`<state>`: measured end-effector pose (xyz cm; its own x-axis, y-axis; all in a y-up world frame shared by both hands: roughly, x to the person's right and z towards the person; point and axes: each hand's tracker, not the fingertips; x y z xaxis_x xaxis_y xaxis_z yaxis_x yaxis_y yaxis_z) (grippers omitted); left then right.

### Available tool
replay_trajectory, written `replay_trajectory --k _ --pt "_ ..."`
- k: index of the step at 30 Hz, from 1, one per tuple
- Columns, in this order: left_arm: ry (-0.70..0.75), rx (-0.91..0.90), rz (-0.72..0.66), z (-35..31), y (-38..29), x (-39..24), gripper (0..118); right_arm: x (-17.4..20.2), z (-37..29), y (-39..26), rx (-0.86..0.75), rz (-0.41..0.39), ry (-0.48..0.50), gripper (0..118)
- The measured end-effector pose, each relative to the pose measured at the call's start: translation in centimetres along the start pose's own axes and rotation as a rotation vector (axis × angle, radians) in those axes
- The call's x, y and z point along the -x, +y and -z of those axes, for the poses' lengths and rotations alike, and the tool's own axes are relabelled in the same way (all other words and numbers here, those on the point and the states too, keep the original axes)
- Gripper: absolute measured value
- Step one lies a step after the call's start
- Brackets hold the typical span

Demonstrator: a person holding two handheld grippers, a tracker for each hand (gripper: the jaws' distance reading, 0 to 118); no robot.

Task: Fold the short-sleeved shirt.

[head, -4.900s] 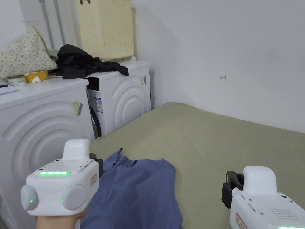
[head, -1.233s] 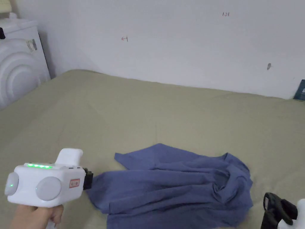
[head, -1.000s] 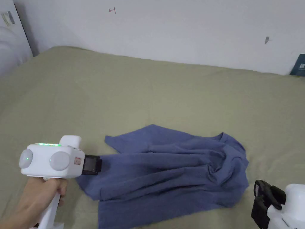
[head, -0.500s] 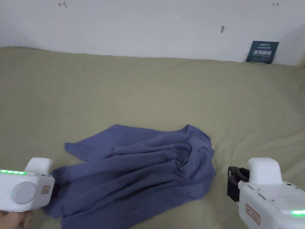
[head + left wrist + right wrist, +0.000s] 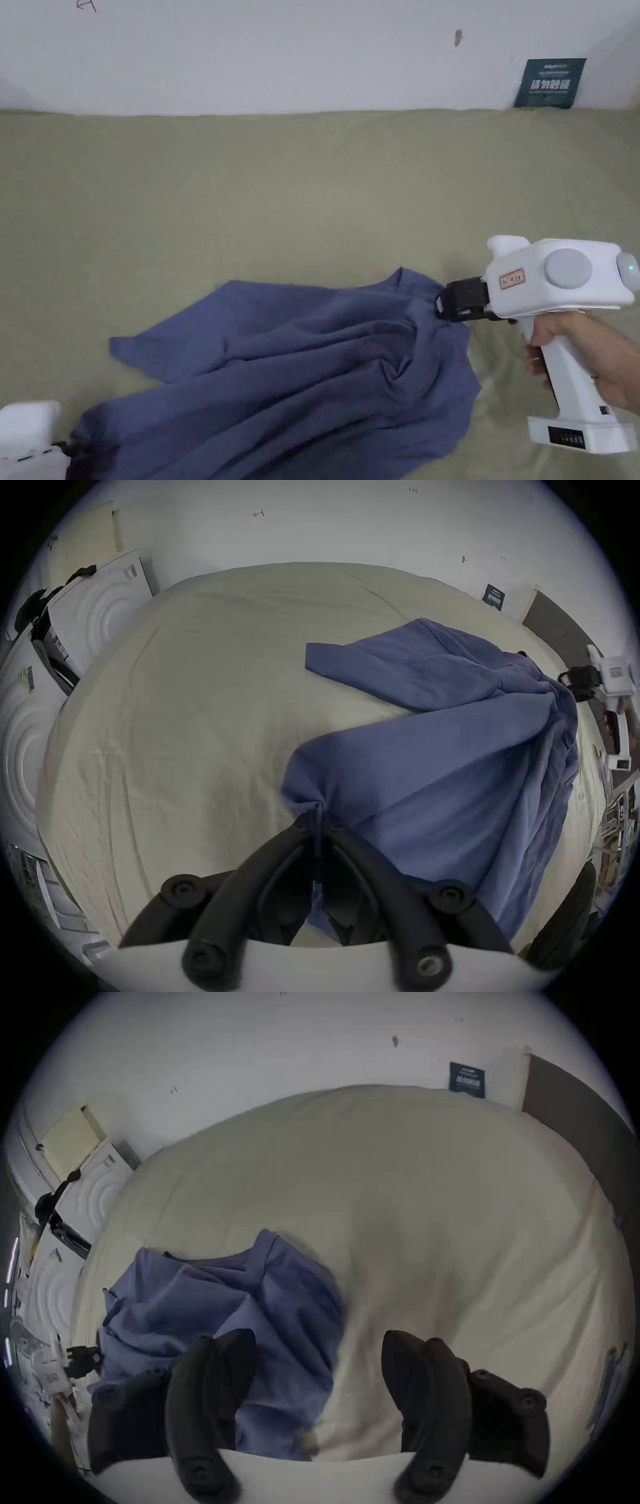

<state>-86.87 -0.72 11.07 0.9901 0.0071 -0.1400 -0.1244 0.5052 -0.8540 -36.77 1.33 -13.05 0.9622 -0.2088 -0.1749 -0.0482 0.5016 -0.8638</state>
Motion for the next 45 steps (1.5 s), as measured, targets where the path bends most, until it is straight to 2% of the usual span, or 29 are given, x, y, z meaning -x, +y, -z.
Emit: replay_trajectory --k 5,6,8,9,10,11,12,15,17,21,23,29,31,35,39,45 --pt "0.004 -0.012 -0.002 0.2 -0.1 -0.2 1 0.7 4.3 0.2 0.038 -0.028 -0.086 80" --pt "0.002 -0.012 -0.006 0.3 -0.1 -0.2 1 0.8 4.7 0.0 0.048 -0.031 -0.079 80" --pt "-0.003 -0.012 -0.034 0.2 0.1 0.0 1 1.6 3.9 -0.2 0.044 -0.052 -0.105 77" --pt "-0.004 -0.013 -0.037 0.1 0.0 0.1 1 1.7 3.0 -0.1 0.048 -0.077 -0.106 71" --pt "-0.006 -0.012 -0.041 -0.1 0.0 0.2 1 2.0 2.1 -0.2 0.07 -0.098 -0.056 36" --pt "-0.01 -0.007 -0.053 -0.4 0.2 0.3 1 2.5 0.5 -0.2 0.03 -0.071 -0.02 8" --pt "-0.01 -0.005 -0.06 -0.7 0.3 0.5 1 3.0 -0.7 -0.6 0.012 -0.07 -0.059 8" --pt "-0.002 -0.041 -0.081 -3.8 0.3 0.9 1 3.8 -5.7 -1.2 -0.06 -0.142 -0.037 8" --pt "0.014 -0.085 -0.082 -6.7 0.6 1.6 1 3.9 -9.8 -1.3 -0.118 -0.153 -0.028 8" --pt "0.079 -0.22 -0.086 -13.1 2.6 2.9 1 2.8 -17.3 -1.2 -0.224 -0.113 0.021 8" --pt "0.115 -0.295 -0.091 -16.8 4.0 3.7 1 2.8 -21.7 -1.7 -0.285 -0.119 0.01 8" --pt "0.127 -0.457 -0.092 -25.6 8.4 3.9 1 2.9 -31.1 -1.7 -0.427 -0.097 0.055 8" --pt "0.104 -0.498 -0.096 -27.8 10.1 3.4 1 3.5 -33.6 -1.2 -0.486 -0.122 0.022 8" --pt "0.102 -0.567 -0.103 -30.5 13.1 2.2 1 4.4 -36.9 0.3 -0.565 -0.17 -0.052 8" --pt "0.092 -0.606 -0.126 -31.4 16.6 1.4 1 4.6 -38.2 2.9 -0.609 -0.156 -0.078 8" --pt "0.121 -0.614 -0.114 -29.7 22.1 -0.1 1 4.5 -36.8 7.9 -0.644 -0.14 -0.118 8"
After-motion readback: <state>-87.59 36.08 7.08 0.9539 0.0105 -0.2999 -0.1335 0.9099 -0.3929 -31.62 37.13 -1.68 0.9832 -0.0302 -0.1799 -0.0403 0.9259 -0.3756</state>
